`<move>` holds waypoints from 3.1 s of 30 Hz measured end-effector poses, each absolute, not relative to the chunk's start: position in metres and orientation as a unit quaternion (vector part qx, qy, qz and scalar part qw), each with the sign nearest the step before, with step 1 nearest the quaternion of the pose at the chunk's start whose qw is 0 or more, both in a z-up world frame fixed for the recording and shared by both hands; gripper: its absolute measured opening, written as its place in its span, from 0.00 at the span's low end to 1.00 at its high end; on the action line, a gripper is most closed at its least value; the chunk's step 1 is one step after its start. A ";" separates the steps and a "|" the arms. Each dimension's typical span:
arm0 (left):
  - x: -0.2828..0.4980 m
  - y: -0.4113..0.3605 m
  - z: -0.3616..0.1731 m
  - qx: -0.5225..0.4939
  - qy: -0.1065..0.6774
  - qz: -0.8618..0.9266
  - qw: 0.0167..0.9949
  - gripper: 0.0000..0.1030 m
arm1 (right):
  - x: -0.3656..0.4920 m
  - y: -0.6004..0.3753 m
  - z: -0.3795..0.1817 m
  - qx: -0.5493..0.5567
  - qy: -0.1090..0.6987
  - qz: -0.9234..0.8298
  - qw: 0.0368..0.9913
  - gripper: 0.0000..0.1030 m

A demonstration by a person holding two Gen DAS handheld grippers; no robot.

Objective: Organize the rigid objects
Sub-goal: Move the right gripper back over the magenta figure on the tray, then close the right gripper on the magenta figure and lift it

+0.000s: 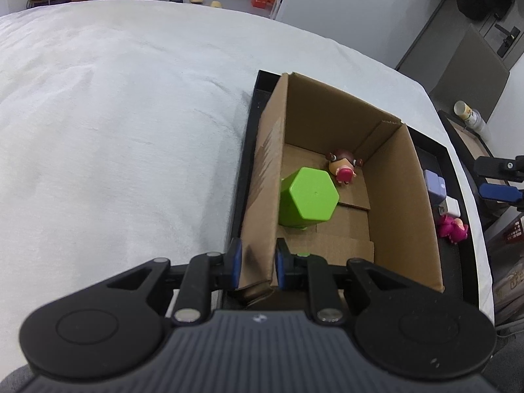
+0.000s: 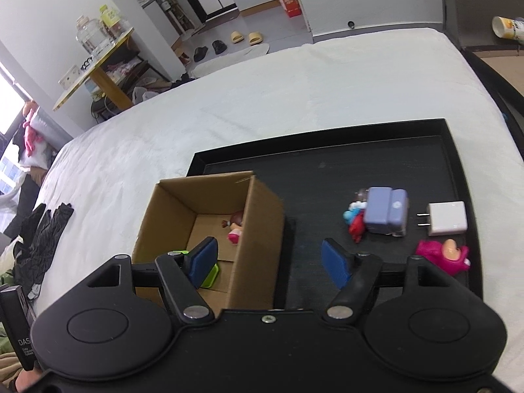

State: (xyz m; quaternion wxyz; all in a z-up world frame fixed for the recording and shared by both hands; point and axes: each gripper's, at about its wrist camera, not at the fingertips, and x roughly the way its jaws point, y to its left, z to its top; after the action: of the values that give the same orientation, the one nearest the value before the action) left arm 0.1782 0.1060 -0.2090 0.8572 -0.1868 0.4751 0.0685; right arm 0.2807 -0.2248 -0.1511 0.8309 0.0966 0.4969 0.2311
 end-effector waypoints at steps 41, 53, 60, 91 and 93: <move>0.179 0.097 -0.206 -0.163 0.476 0.085 0.860 0.18 | 0.309 -0.348 -0.243 0.227 0.541 0.077 0.806 0.79; 0.184 0.102 -0.212 -0.175 0.479 0.079 0.857 0.18 | 0.318 -0.332 -0.262 0.186 0.560 0.058 0.805 0.85; 0.183 0.105 -0.214 -0.187 0.477 0.072 0.856 0.18 | 0.323 -0.320 -0.270 0.139 0.558 0.038 0.817 0.84; 0.187 0.106 -0.217 -0.186 0.482 0.072 0.853 0.19 | 0.292 -0.279 -0.226 0.029 0.512 0.087 0.854 0.64; 0.187 0.105 -0.216 -0.185 0.482 0.071 0.853 0.19 | 0.288 -0.276 -0.220 0.026 0.508 0.091 0.856 0.64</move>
State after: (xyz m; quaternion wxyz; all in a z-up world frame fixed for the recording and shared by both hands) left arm 0.1868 0.1054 -0.2159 0.8532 -0.1850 0.4825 0.0712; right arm 0.2879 -0.2760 -0.2200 0.8564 0.0264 0.5075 0.0909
